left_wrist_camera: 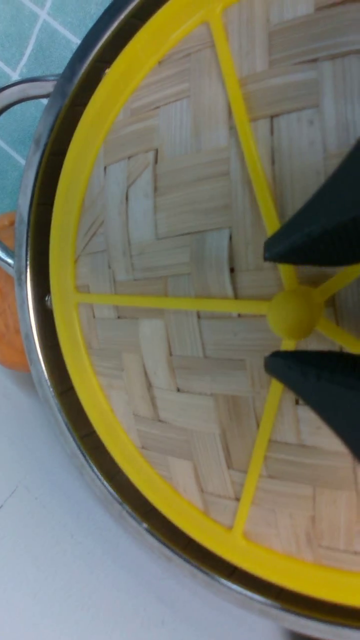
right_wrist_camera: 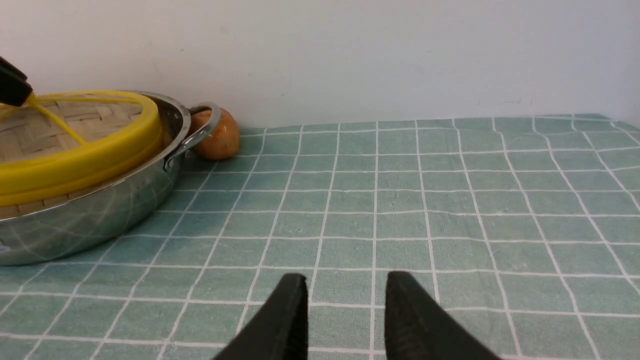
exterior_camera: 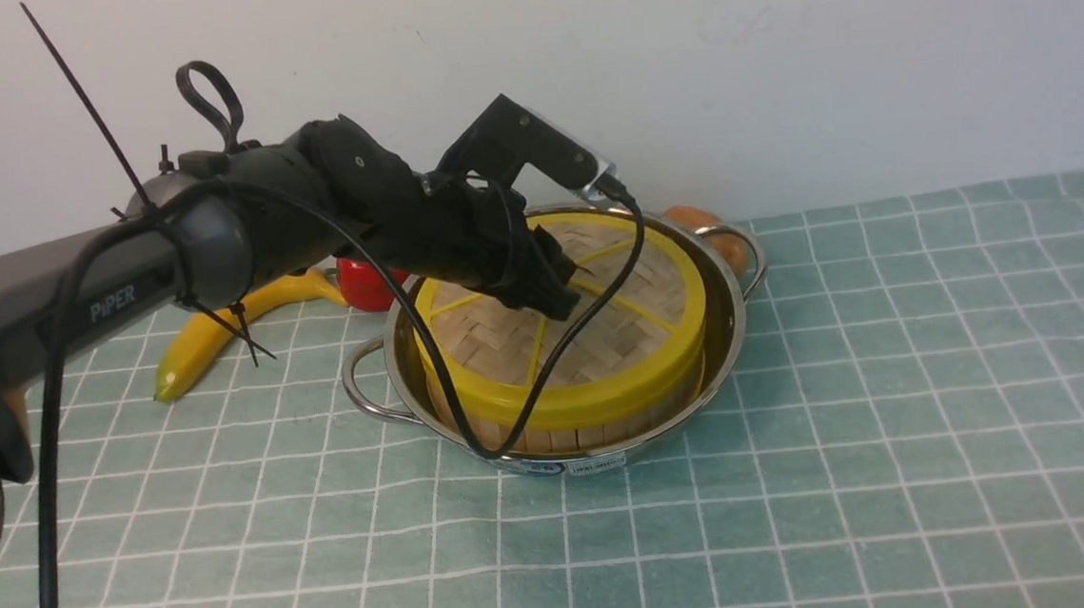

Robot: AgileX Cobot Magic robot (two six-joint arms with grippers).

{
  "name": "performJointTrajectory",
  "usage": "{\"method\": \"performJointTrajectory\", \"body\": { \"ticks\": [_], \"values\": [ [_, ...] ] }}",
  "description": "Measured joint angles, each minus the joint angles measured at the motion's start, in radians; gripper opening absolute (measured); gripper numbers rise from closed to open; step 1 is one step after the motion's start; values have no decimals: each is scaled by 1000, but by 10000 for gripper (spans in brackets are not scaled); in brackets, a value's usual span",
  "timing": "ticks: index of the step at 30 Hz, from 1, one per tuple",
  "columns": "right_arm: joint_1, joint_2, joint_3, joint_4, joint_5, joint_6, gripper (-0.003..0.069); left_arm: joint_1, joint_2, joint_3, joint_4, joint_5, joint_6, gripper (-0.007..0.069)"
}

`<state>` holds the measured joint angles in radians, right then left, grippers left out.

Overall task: Place the steamer in the pot on the blue tablecloth, and put the lid on the steamer.
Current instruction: 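Place the yellow bamboo steamer lid onto the steamer in the pot with the left gripper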

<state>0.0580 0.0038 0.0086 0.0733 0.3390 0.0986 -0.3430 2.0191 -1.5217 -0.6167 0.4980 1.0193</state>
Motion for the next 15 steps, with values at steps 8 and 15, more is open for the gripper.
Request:
{"method": "performJointTrajectory", "body": {
  "ticks": [8,15],
  "values": [
    [0,0,0,0,0,0,240,0,-71,0,4,55,4,459],
    [0,0,0,0,0,0,240,19,-343,-2,4,82,-68,493]
  ]
}}
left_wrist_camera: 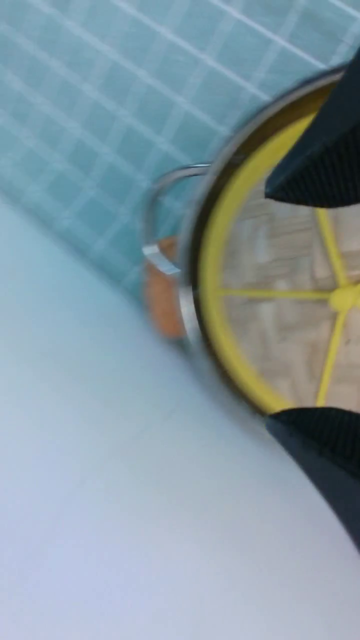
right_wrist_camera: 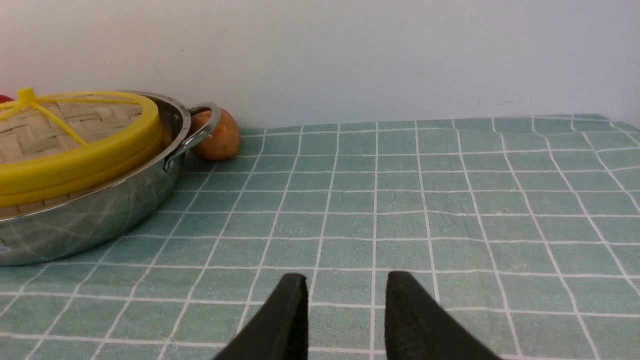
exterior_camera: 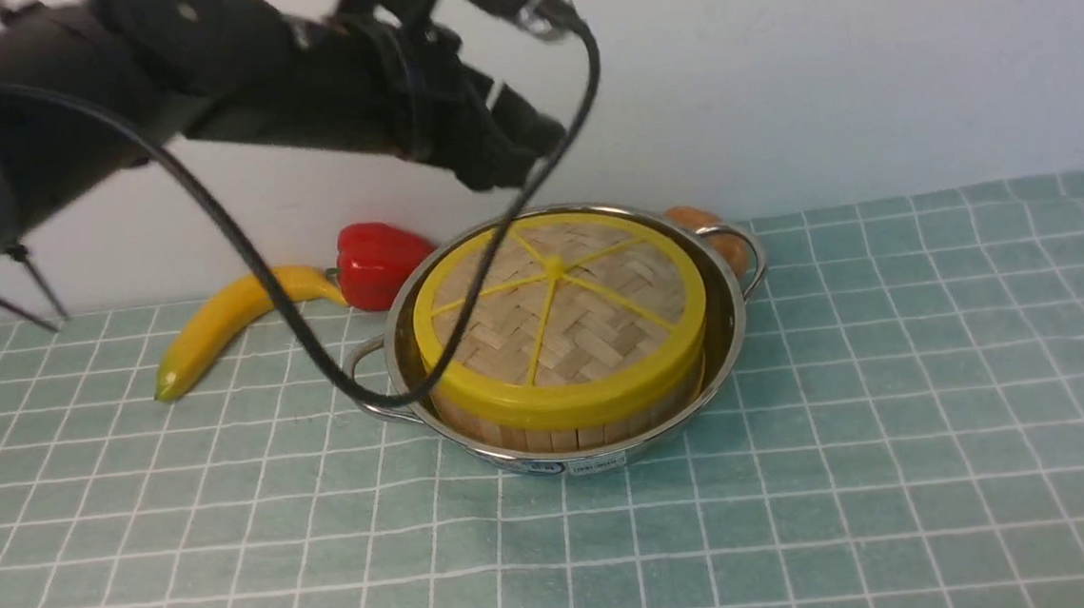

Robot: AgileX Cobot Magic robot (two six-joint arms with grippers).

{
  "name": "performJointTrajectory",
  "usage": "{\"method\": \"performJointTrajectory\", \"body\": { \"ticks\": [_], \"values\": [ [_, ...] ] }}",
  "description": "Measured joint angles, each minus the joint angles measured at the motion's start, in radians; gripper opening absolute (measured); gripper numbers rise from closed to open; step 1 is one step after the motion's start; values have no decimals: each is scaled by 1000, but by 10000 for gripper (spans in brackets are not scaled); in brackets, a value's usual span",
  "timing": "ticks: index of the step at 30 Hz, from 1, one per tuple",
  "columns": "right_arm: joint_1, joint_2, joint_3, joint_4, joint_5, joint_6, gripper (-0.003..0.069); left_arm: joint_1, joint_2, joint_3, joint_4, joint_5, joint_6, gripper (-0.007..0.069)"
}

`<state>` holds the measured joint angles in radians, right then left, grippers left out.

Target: Place the steamer in the pot on the blue tablecloth, and put the lid on the steamer.

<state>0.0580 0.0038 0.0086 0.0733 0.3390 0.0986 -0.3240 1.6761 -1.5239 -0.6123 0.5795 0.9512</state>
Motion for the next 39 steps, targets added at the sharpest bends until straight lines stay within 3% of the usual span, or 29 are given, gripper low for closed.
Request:
{"method": "performJointTrajectory", "body": {
  "ticks": [5,15,20,25,32,39],
  "values": [
    [0,0,0,0,0,0,240,1,-179,-5,-4,-11,-11,494],
    [0,0,0,0,0,0,240,1,-259,-5,-3,-44,-20,494],
    [0,0,0,0,0,0,240,39,-280,26,33,112,-144,494],
    [0,0,0,0,0,0,240,128,-482,268,139,185,-280,494],
    [0,0,0,0,0,0,240,316,-935,752,176,9,-396,494],
    [0,0,0,0,0,0,240,370,-1248,982,179,-4,-418,494]
  ]
}}
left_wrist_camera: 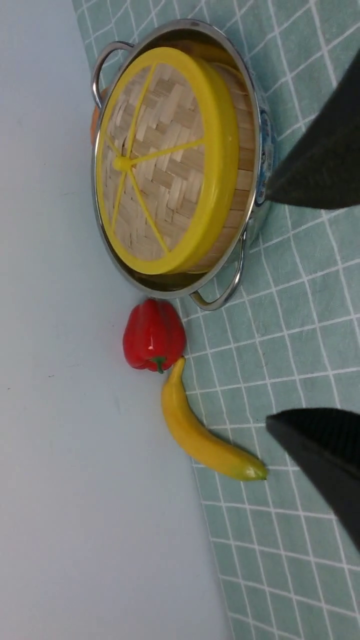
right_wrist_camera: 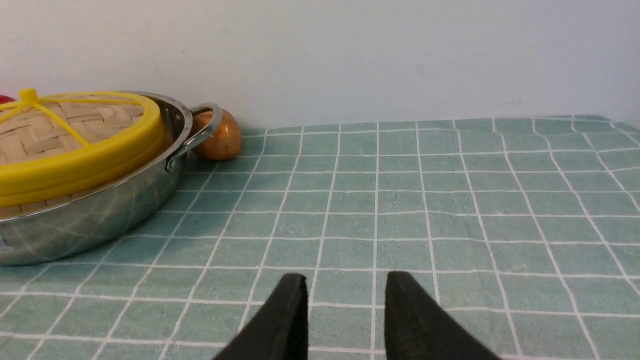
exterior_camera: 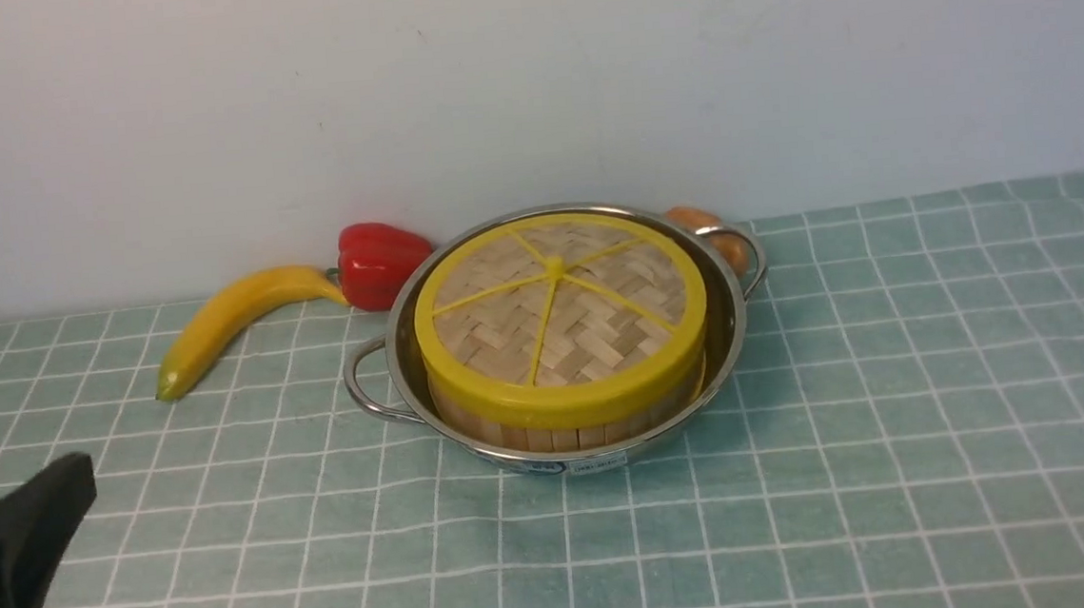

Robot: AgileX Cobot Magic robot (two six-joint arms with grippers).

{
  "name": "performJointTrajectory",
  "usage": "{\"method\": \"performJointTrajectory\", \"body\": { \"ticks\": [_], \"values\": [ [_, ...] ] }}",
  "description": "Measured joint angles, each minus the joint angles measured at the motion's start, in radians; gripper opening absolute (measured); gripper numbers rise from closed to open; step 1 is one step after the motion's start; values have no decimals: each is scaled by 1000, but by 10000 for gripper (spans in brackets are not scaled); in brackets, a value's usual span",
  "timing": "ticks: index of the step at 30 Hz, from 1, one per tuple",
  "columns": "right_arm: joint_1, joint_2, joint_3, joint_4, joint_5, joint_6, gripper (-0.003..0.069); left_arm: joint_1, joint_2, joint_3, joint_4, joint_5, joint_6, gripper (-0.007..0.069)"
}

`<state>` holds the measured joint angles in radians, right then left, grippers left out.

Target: Place the steamer in the pot on the blue tablecloth, and put the lid on the steamer.

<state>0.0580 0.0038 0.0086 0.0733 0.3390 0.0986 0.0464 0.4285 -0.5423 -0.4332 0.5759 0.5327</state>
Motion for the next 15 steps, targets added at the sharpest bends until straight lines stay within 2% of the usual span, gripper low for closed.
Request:
{"method": "performJointTrajectory", "body": {
  "ticks": [6,9,10,11,13,15],
  "values": [
    [0,0,0,0,0,0,240,1,-71,98,53,0,-15,494],
    [0,0,0,0,0,0,240,1,-138,205,237,-9,-213,494],
    [0,0,0,0,0,0,240,1,-143,211,265,-14,-228,494],
    [0,0,0,0,0,0,240,1,-181,259,379,-40,-357,494],
    [0,0,0,0,0,0,240,2,-234,323,502,-60,-514,494],
    [0,0,0,0,-1,0,240,2,-273,358,568,-76,-595,494]
  ]
}}
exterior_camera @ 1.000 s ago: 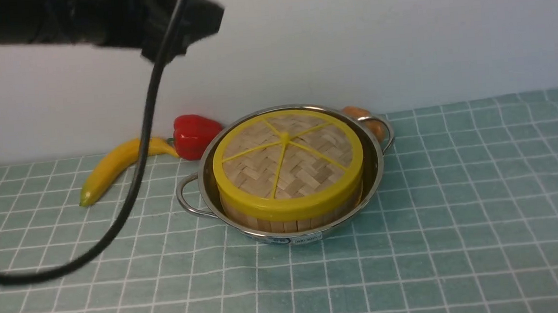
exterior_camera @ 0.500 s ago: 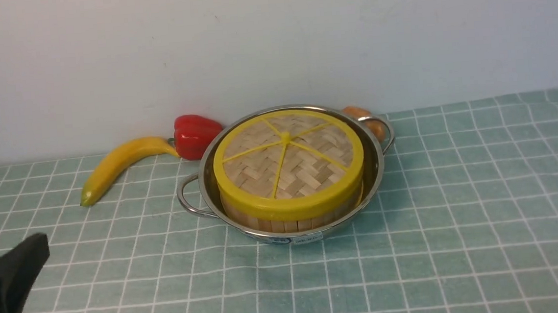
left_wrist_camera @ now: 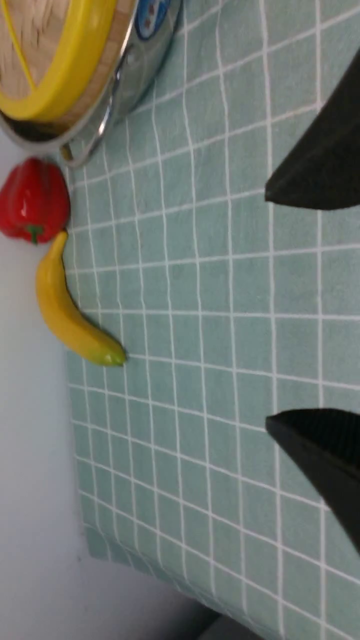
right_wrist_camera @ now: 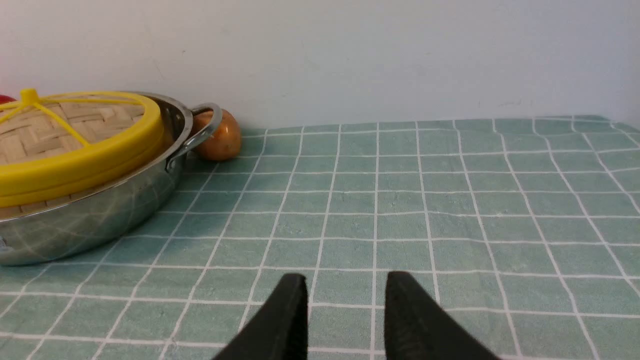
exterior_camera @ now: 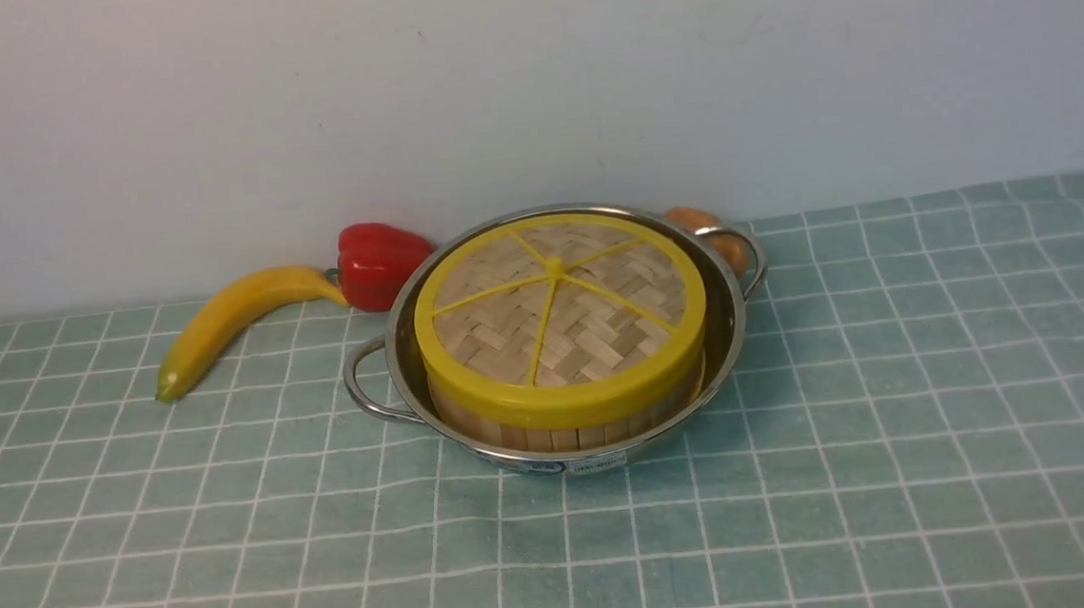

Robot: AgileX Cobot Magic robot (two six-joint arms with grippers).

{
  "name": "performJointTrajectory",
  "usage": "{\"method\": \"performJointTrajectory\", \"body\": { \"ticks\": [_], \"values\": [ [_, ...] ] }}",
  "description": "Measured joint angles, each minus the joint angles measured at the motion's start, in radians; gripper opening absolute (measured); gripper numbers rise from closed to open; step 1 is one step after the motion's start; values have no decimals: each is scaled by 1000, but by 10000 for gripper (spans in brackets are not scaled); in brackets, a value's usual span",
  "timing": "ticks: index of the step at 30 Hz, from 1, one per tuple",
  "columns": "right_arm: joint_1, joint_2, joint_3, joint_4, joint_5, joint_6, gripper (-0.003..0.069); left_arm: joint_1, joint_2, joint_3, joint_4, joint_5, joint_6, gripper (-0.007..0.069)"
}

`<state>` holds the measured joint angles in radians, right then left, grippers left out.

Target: Place the steamer in the pot on the blue tablecloth, and put the lid on the steamer.

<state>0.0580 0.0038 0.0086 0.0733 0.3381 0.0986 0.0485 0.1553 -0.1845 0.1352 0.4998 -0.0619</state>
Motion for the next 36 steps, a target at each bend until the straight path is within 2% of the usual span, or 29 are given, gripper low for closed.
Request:
{"method": "performJointTrajectory", "body": {
  "ticks": [2,6,12,16,36],
  "values": [
    [0,0,0,0,0,0,240,0,-46,31,55,-38,-45,494],
    [0,0,0,0,0,0,240,0,-105,77,55,-59,-28,494],
    [0,0,0,0,0,0,240,0,-152,190,-86,-95,118,494],
    [0,0,0,0,-1,0,240,0,-153,193,-121,-125,180,494],
    [0,0,0,0,-1,0,240,0,-154,193,-125,-132,195,494]
  ]
}}
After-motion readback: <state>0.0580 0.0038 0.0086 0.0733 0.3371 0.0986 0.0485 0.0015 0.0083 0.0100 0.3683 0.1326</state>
